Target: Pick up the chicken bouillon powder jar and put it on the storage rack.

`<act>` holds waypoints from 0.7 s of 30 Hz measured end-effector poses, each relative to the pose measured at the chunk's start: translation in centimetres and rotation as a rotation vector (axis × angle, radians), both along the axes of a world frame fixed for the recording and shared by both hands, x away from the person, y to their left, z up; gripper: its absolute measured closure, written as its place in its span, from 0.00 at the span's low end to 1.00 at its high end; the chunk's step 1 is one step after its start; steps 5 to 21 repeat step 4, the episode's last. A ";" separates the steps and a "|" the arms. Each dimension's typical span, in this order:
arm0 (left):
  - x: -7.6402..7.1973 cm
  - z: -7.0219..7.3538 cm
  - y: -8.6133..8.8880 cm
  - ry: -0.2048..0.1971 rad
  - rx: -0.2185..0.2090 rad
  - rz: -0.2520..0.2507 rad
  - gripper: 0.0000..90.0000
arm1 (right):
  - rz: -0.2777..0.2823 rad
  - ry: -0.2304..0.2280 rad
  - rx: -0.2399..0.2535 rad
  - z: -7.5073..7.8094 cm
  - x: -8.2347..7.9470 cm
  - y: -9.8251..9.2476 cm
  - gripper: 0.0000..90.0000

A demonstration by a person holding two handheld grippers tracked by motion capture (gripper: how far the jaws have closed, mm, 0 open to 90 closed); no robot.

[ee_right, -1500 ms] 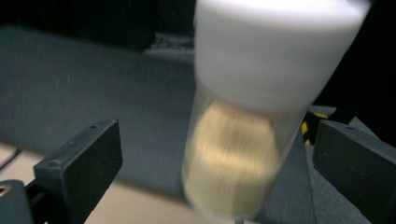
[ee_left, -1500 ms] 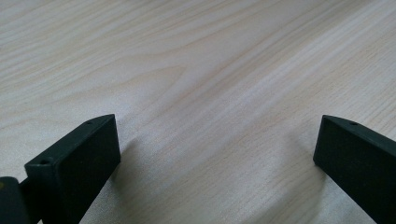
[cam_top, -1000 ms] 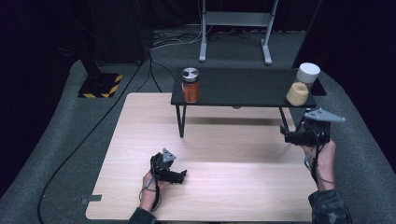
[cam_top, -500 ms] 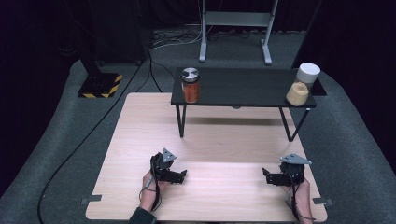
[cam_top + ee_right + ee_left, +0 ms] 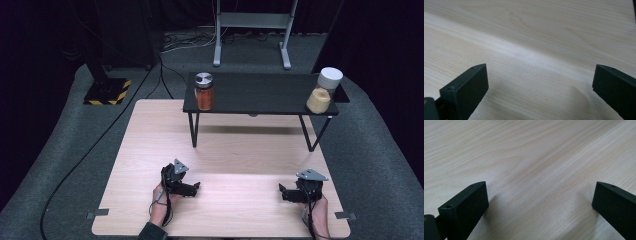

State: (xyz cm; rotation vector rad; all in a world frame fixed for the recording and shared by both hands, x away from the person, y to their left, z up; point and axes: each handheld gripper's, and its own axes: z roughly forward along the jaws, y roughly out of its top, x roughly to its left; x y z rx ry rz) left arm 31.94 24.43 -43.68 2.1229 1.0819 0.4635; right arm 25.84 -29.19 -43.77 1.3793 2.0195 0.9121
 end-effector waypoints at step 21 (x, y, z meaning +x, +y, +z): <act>0.0 0.0 0.0 0.000 0.000 0.000 0.00 | 0.003 -0.014 0.012 -0.1 -0.2 -0.3 0.00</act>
